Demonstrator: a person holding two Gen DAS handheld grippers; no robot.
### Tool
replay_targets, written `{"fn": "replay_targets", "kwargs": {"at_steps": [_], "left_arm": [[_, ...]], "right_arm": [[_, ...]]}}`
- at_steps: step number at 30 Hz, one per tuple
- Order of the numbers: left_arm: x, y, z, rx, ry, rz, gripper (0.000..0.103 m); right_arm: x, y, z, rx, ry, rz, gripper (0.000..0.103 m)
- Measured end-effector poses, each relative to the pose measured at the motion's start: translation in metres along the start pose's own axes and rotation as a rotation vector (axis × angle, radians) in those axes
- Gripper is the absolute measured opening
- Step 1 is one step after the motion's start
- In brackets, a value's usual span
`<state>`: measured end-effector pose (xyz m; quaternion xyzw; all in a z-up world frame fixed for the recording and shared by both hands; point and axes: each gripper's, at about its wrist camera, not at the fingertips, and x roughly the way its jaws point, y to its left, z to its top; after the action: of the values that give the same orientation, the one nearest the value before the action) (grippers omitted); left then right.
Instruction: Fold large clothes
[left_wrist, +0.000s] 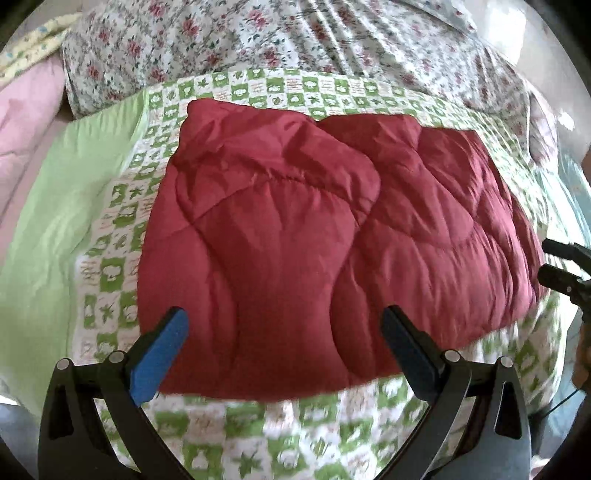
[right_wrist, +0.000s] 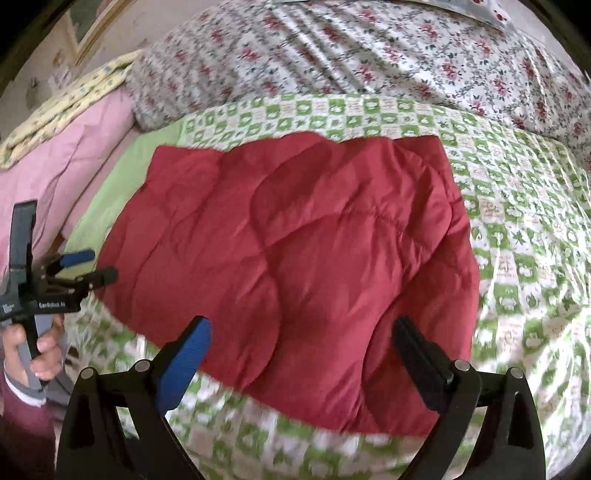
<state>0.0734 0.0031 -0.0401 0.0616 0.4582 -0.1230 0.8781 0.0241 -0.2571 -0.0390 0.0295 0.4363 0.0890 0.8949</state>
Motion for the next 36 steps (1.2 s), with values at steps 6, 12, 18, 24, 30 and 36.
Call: {"fn": "replay_targets", "kwargs": {"at_steps": [6,12,18,24,30,36], "left_arm": [[-0.011,-0.014,-0.031,0.087,0.013,0.059,0.103],[-0.019,-0.021,-0.056,0.098,0.015,0.12,0.103],[-0.037,-0.011,-0.061,-0.035,0.019,0.136,0.103],[-0.061,-0.019,-0.057,-0.129,-0.034,0.128,0.103],[-0.088,-0.03,-0.049,-0.116,-0.087,0.125,0.103],[-0.065,-0.029,-0.045,-0.119,-0.045,0.15,0.103]], "right_arm": [[-0.006,0.013,-0.035,-0.03,0.059,0.017,0.099],[-0.004,0.015,-0.06,-0.019,0.093,0.017,0.099],[-0.022,0.023,-0.063,-0.018,0.049,-0.055,0.099],[-0.056,0.048,-0.054,0.033,-0.134,-0.095,0.099],[-0.069,0.063,-0.04,0.011,-0.193,-0.108,0.102],[-0.048,0.046,-0.038,0.074,-0.172,-0.13,0.102]]}}
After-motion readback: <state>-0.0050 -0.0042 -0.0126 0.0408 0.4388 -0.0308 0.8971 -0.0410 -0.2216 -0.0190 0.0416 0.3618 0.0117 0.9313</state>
